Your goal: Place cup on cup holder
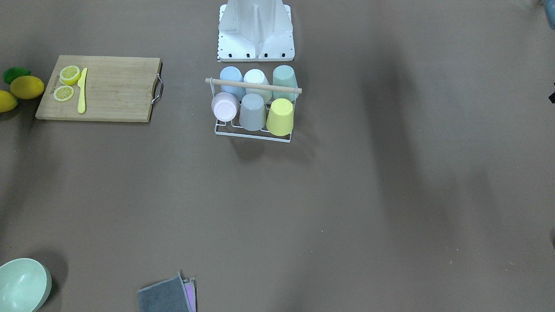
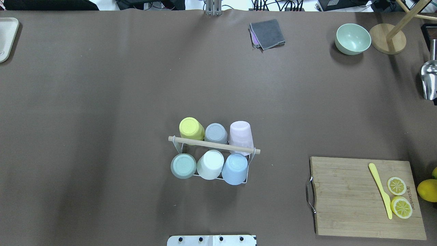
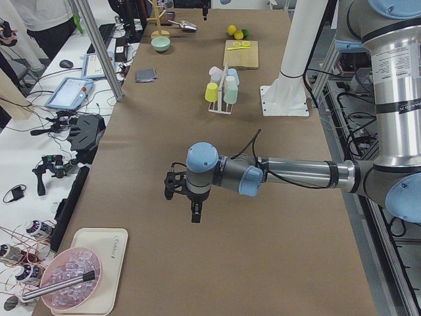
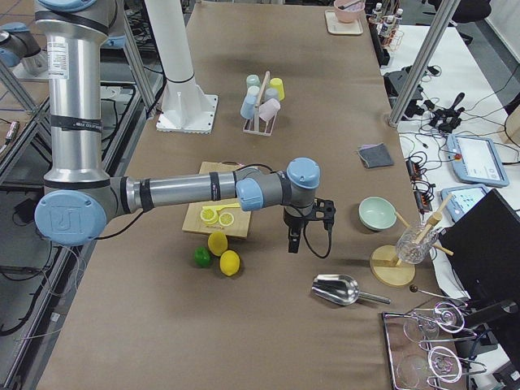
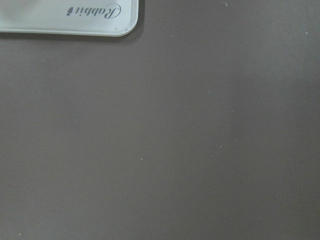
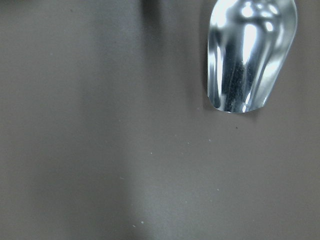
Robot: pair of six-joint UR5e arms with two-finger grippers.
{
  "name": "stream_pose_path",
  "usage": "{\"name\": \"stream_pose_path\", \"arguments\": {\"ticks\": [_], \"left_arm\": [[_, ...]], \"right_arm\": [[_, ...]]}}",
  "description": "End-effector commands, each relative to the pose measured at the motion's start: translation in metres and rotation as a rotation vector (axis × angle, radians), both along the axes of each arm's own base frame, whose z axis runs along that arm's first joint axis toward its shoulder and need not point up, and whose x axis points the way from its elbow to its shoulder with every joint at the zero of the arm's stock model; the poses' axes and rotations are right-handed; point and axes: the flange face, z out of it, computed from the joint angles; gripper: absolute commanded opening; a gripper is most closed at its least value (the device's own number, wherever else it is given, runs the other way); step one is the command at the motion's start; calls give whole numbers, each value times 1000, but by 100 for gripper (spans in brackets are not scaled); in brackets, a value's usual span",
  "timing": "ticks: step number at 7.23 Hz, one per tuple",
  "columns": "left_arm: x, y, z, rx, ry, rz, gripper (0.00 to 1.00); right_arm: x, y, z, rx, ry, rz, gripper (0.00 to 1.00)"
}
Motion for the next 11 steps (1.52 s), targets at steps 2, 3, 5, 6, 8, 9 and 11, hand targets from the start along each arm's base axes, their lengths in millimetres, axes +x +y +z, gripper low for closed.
{"name": "stream_pose_path", "arguments": {"ticks": [2, 3, 5, 6, 8, 9, 11], "left_arm": [[-3, 16, 21, -26, 3, 26, 97], [-3, 17, 22, -48, 2, 26, 98], [-4, 18, 27, -88, -5, 26, 98], [-4, 14, 24, -85, -10, 60, 98], [-39, 26, 37, -39, -28, 147, 98], [-41, 28, 42, -44, -33, 150, 98], [-45, 23, 51, -50, -117, 161, 98]], "right_arm": [[22, 31, 32, -56, 10, 25, 98], [25, 33, 37, -59, 15, 19, 99], [24, 31, 52, -81, 20, 17, 99], [24, 33, 54, -79, 20, 9, 99], [24, 32, 57, -70, 17, -12, 99], [23, 27, 58, -74, 16, -12, 99], [20, 12, 48, -58, 4, -13, 99]]}}
